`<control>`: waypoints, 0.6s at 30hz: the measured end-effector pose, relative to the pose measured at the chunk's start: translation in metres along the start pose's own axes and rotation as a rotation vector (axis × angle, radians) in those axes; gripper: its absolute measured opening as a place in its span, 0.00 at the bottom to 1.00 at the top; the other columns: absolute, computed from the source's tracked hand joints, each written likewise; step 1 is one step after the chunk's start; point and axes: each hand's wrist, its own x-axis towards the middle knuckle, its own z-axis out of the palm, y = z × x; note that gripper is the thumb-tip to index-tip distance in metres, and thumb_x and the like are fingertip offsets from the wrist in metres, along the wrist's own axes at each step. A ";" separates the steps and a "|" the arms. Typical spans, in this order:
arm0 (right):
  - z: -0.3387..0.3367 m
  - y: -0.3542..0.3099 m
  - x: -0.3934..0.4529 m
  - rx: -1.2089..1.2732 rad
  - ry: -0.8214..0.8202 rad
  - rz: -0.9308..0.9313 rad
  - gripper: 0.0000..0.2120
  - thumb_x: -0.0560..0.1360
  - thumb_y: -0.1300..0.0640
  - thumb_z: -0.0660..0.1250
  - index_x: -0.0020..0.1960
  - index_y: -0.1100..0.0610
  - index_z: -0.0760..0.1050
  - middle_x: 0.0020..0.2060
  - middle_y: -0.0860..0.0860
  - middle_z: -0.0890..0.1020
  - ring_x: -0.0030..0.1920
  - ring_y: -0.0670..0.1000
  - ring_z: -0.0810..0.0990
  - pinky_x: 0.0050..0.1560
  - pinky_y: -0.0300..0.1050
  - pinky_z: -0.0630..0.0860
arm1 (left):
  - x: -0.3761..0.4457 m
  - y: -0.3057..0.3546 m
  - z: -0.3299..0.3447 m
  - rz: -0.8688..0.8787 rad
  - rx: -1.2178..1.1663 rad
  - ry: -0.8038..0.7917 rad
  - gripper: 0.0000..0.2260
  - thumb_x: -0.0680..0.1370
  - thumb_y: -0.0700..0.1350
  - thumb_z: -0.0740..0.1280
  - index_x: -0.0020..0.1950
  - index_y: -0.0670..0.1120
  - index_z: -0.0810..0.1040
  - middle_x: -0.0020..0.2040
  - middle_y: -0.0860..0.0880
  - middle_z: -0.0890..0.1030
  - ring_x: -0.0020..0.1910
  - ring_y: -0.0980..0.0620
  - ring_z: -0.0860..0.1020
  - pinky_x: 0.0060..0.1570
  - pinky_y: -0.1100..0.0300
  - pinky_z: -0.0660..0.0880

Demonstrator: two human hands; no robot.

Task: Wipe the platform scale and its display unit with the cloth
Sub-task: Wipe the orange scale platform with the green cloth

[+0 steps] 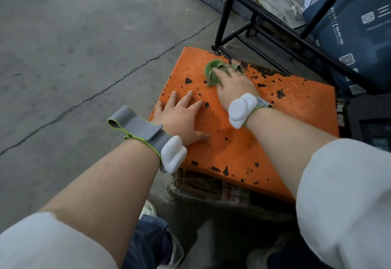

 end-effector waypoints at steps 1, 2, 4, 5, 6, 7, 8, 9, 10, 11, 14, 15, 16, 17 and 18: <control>-0.002 0.007 0.004 0.015 0.003 0.087 0.24 0.80 0.53 0.53 0.75 0.46 0.55 0.76 0.55 0.57 0.74 0.59 0.59 0.74 0.53 0.54 | 0.001 0.000 0.000 -0.001 0.000 -0.004 0.40 0.72 0.67 0.62 0.76 0.59 0.45 0.78 0.55 0.40 0.77 0.45 0.39 0.74 0.40 0.43; -0.004 0.011 0.009 0.037 0.007 0.176 0.24 0.80 0.54 0.53 0.75 0.46 0.56 0.76 0.55 0.56 0.74 0.59 0.58 0.74 0.53 0.54 | 0.001 0.000 0.000 -0.004 0.001 -0.006 0.40 0.71 0.68 0.62 0.76 0.59 0.45 0.78 0.55 0.40 0.77 0.45 0.39 0.74 0.40 0.43; -0.003 0.010 0.012 0.049 0.020 0.271 0.24 0.79 0.55 0.53 0.75 0.46 0.56 0.76 0.56 0.56 0.74 0.59 0.57 0.74 0.54 0.54 | 0.001 0.000 0.000 -0.010 0.006 -0.010 0.40 0.71 0.68 0.62 0.76 0.59 0.46 0.78 0.54 0.40 0.77 0.45 0.39 0.74 0.40 0.43; -0.001 0.004 0.011 0.035 0.031 0.241 0.24 0.79 0.55 0.54 0.75 0.46 0.57 0.75 0.57 0.57 0.74 0.59 0.58 0.74 0.54 0.54 | 0.001 0.001 -0.001 -0.013 0.008 -0.012 0.40 0.71 0.68 0.63 0.76 0.59 0.46 0.78 0.54 0.40 0.77 0.45 0.39 0.74 0.40 0.44; 0.003 -0.005 0.008 0.022 0.039 0.152 0.24 0.79 0.55 0.54 0.74 0.46 0.58 0.75 0.57 0.58 0.74 0.59 0.59 0.74 0.55 0.54 | 0.001 0.002 -0.001 -0.018 0.008 -0.015 0.40 0.71 0.68 0.63 0.76 0.59 0.46 0.78 0.54 0.41 0.77 0.44 0.39 0.74 0.39 0.44; 0.005 -0.010 0.005 0.018 0.043 0.036 0.24 0.79 0.55 0.55 0.74 0.46 0.58 0.75 0.57 0.59 0.73 0.59 0.59 0.74 0.55 0.53 | 0.001 0.003 -0.001 -0.022 0.006 -0.015 0.40 0.71 0.67 0.63 0.76 0.59 0.46 0.78 0.54 0.41 0.77 0.44 0.40 0.74 0.39 0.44; 0.006 -0.011 0.004 0.021 0.037 -0.065 0.23 0.79 0.54 0.55 0.74 0.45 0.59 0.75 0.56 0.59 0.73 0.59 0.60 0.75 0.54 0.53 | 0.001 0.004 -0.001 -0.026 0.005 -0.012 0.40 0.71 0.67 0.63 0.76 0.59 0.46 0.78 0.53 0.41 0.77 0.44 0.40 0.74 0.39 0.44; 0.005 -0.009 0.005 0.020 0.024 -0.119 0.23 0.80 0.53 0.55 0.74 0.45 0.59 0.75 0.56 0.59 0.73 0.58 0.60 0.74 0.53 0.53 | 0.002 0.005 -0.001 -0.029 0.008 -0.009 0.40 0.71 0.67 0.64 0.76 0.59 0.47 0.78 0.53 0.42 0.77 0.44 0.40 0.74 0.39 0.44; 0.004 -0.003 0.007 0.016 0.013 -0.112 0.23 0.80 0.53 0.54 0.74 0.45 0.58 0.75 0.56 0.59 0.73 0.59 0.59 0.74 0.53 0.53 | 0.002 0.006 -0.002 -0.030 0.014 -0.008 0.40 0.71 0.67 0.64 0.76 0.59 0.47 0.78 0.53 0.42 0.77 0.43 0.40 0.74 0.39 0.45; 0.002 0.005 0.009 0.018 0.011 -0.048 0.23 0.80 0.53 0.54 0.74 0.45 0.57 0.75 0.56 0.58 0.74 0.59 0.59 0.74 0.53 0.54 | 0.002 0.006 -0.002 -0.027 0.019 -0.010 0.41 0.71 0.67 0.64 0.76 0.59 0.47 0.78 0.53 0.42 0.77 0.43 0.40 0.74 0.39 0.45; -0.002 0.025 0.011 0.065 0.043 0.256 0.23 0.80 0.54 0.53 0.75 0.45 0.56 0.76 0.57 0.56 0.74 0.60 0.57 0.74 0.54 0.53 | 0.003 0.005 -0.002 -0.028 0.023 -0.002 0.41 0.71 0.67 0.64 0.76 0.59 0.47 0.78 0.53 0.42 0.77 0.43 0.41 0.74 0.38 0.45; -0.003 0.027 0.009 0.068 0.046 0.310 0.23 0.80 0.54 0.53 0.74 0.45 0.56 0.76 0.57 0.56 0.75 0.60 0.56 0.75 0.55 0.52 | 0.003 0.006 -0.002 -0.029 0.024 -0.004 0.40 0.71 0.67 0.64 0.76 0.59 0.47 0.78 0.53 0.42 0.77 0.43 0.41 0.73 0.38 0.45; -0.002 0.024 0.005 0.055 0.047 0.312 0.23 0.80 0.54 0.53 0.74 0.45 0.56 0.76 0.57 0.56 0.75 0.61 0.55 0.75 0.55 0.50 | 0.003 0.007 -0.002 -0.030 0.027 -0.002 0.41 0.71 0.67 0.65 0.76 0.59 0.47 0.78 0.53 0.43 0.77 0.42 0.41 0.73 0.38 0.45; 0.000 0.017 -0.001 0.037 0.044 0.264 0.23 0.80 0.53 0.53 0.74 0.45 0.57 0.76 0.57 0.57 0.75 0.61 0.55 0.75 0.57 0.48 | 0.003 0.007 -0.002 -0.034 0.028 -0.002 0.41 0.71 0.66 0.65 0.76 0.59 0.47 0.78 0.53 0.43 0.77 0.42 0.42 0.73 0.38 0.46; 0.000 0.012 -0.008 0.028 0.041 0.178 0.23 0.80 0.53 0.53 0.74 0.45 0.57 0.75 0.57 0.58 0.75 0.61 0.56 0.75 0.57 0.48 | 0.004 0.010 -0.003 -0.035 0.029 0.003 0.41 0.70 0.66 0.65 0.76 0.59 0.47 0.78 0.53 0.43 0.77 0.42 0.42 0.73 0.38 0.46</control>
